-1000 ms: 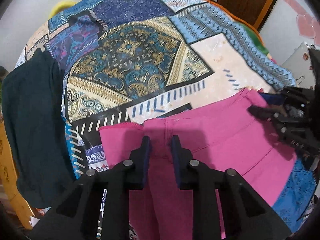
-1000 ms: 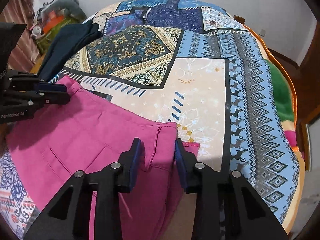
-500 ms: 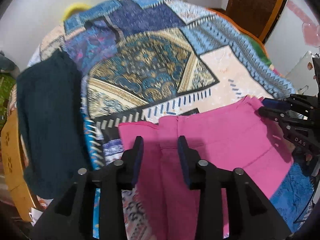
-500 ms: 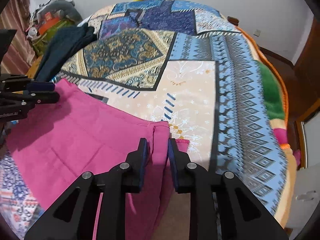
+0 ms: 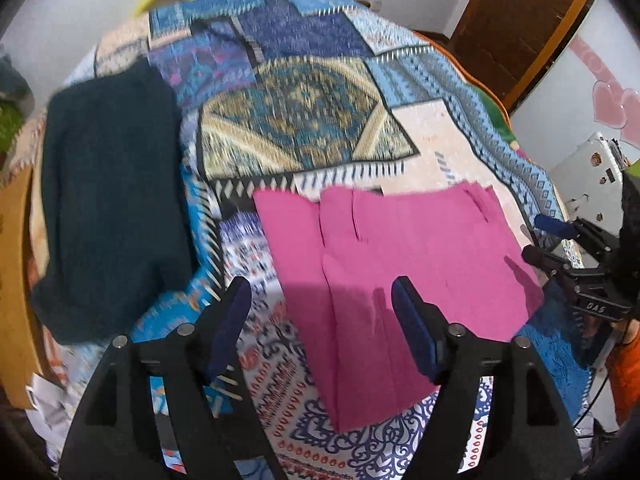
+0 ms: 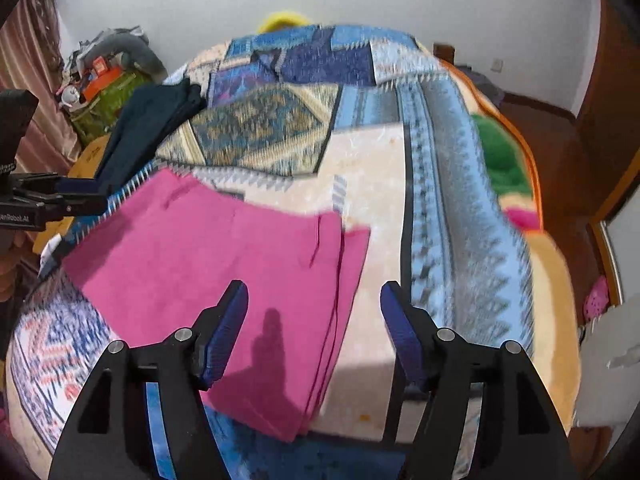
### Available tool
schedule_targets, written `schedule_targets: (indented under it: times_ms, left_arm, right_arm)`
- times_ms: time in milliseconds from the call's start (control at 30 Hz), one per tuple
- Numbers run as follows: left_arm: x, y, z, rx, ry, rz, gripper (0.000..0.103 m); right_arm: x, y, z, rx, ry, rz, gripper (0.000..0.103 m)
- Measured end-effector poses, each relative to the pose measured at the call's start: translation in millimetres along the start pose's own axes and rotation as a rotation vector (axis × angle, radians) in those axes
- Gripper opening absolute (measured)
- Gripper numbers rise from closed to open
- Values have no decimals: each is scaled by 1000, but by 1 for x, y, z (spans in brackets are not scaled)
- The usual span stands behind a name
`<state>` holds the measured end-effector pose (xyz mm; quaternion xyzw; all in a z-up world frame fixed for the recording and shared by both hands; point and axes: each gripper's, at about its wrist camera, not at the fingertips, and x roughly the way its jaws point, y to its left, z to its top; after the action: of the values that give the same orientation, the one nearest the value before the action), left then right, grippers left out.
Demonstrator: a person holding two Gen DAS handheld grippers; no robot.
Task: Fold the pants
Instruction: 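Pinch the folded pink trousers' edge with the left tool while the right tool pinches too, then lift the pink trousers with both tools and carry them onto the dark trousers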
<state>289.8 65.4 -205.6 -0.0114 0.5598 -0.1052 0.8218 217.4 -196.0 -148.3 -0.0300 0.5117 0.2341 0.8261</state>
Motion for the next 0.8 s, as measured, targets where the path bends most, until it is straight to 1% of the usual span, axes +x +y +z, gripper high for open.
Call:
schedule_targets:
  times_ms: [100,167,300,333,367,433,467,500,533,567,633,667,700,767,800]
  left_arm:
    - [17,3,-5,-25,56,-37,73]
    - [27,4,-6,-40,80,-52,73]
    - [36,3,-1,-38,95,-77,72]
    - [38,3,1,-36,100,-89,72]
    - [41,2,2,-33,105,-103,71]
    - [44,0,4,-17,104,-99,61]
    - [46,-2,4,-3,103,-91,58]
    - [47,-4,4,8,99,-90,49]
    - [48,-5,4,10,99,-97,46]
    - [48,-5,3,10,92,-92,43]
    - [45,-6,3,14,74,-104,32]
    - [43,-6,3,13,66,-105,29]
    - [40,-6,3,11,56,-105,22]
    - [34,-5,4,3,42,-106,18]
    - [31,-4,4,0,35,-102,14]
  right_arm:
    - [13,-4,-7,17,32,-5,65]
    - [22,-8,-9,34,48,9,65]
    - [30,-8,-3,46,44,29,64]
    - [34,-7,0,49,48,34,63]
    - [37,-7,1,51,52,35,59]
    - [44,-5,3,56,61,40,52]
    - [46,-5,4,60,64,44,46]
    - [47,-6,5,69,67,51,42]
    - [49,-7,5,82,68,58,40]
    - [50,-9,6,98,69,65,33]
    - [51,-11,7,115,68,70,25]
    - [51,-11,7,116,66,67,21]
    - [49,-11,8,116,62,68,16]
    - [44,-9,10,104,46,59,12]
    - [40,-6,11,95,36,54,11]
